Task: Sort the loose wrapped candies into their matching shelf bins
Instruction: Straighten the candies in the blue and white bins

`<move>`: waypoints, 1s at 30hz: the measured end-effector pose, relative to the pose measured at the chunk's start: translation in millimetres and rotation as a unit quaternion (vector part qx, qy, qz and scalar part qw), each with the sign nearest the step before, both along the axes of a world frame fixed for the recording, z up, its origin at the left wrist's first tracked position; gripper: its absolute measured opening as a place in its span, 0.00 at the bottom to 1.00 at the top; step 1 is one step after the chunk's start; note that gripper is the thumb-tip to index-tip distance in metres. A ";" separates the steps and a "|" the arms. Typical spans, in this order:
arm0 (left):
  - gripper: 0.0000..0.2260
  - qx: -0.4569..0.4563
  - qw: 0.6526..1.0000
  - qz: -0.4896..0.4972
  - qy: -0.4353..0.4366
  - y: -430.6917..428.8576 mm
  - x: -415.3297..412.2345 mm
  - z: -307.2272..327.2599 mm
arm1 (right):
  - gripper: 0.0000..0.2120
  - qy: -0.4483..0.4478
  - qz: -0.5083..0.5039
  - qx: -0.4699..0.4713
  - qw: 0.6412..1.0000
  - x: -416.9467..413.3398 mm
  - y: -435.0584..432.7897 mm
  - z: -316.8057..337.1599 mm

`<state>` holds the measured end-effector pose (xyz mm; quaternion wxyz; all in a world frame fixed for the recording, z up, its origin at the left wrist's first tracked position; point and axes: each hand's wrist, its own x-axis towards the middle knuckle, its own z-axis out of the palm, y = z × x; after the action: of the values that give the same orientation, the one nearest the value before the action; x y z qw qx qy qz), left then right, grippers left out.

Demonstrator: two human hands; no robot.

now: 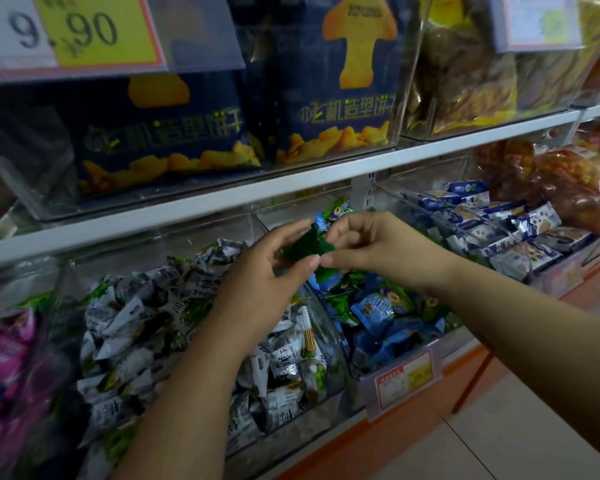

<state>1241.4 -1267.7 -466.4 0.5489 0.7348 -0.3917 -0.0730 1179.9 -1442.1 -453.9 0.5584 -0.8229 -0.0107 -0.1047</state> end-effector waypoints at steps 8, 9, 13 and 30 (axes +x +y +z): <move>0.10 -0.032 0.996 0.085 -0.004 6.3 2.6 -2.9 | 0.11 0.096 -0.057 -0.178 0.978 1.8 -26.2 -20.0; 0.10 -0.033 0.995 0.090 -0.003 7.3 3.0 -2.8 | 0.13 0.118 -0.056 -0.258 0.957 6.0 -28.3 -25.9; 0.11 -0.023 0.995 0.096 -0.011 10.8 4.6 -3.8 | 0.21 0.204 -0.019 -0.371 0.906 21.0 -25.3 -39.2; 0.11 -0.001 0.994 0.099 -0.046 18.4 -11.9 4.4 | 0.12 -0.015 -0.191 -0.199 0.961 -18.7 -13.9 -14.2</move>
<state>1229.6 -1249.3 -462.1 0.5356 0.7721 -0.3417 0.0158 1161.2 -1456.0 -468.1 0.3529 -0.9023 0.1176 -0.2180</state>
